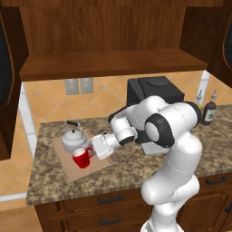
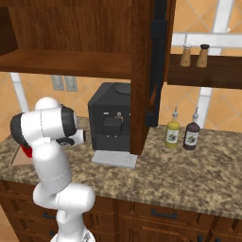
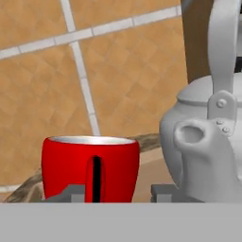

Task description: Pick the kettle from the counter and place it on the tray. Then pick the mug from the cabinet and place it on the tray. Then close the cabinet doors.

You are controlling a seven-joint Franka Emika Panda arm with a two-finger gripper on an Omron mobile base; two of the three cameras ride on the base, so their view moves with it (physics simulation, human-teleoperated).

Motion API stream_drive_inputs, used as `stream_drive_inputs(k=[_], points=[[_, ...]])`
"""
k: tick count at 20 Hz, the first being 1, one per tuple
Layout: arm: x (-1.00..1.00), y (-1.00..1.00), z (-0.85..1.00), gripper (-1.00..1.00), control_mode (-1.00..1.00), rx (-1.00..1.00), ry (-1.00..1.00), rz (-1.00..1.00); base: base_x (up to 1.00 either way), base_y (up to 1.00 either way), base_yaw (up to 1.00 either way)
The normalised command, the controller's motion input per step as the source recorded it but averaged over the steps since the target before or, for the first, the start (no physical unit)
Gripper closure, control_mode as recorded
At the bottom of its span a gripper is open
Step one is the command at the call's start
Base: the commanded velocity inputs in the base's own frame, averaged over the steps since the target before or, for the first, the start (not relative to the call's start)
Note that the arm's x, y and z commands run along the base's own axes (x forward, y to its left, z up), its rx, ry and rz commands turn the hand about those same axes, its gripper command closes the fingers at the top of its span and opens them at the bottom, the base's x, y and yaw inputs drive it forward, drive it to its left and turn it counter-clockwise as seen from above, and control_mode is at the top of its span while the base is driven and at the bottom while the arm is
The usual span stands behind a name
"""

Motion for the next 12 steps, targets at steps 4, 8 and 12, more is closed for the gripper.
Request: stream_drive_inputs(k=[4,8,12], points=[[-0.14,-0.07,-0.09,-1.0,-1.0,0.06,-0.03,-0.12,0.0,0.0,0.0],[-0.24,-0.15,0.0,-1.0,-1.0,0.06,-0.01,-0.11,0.0,0.0,0.0],[-0.13,-0.07,0.22,-1.0,-1.0,0.04,0.0,-0.1,0.0,0.0,0.0]])
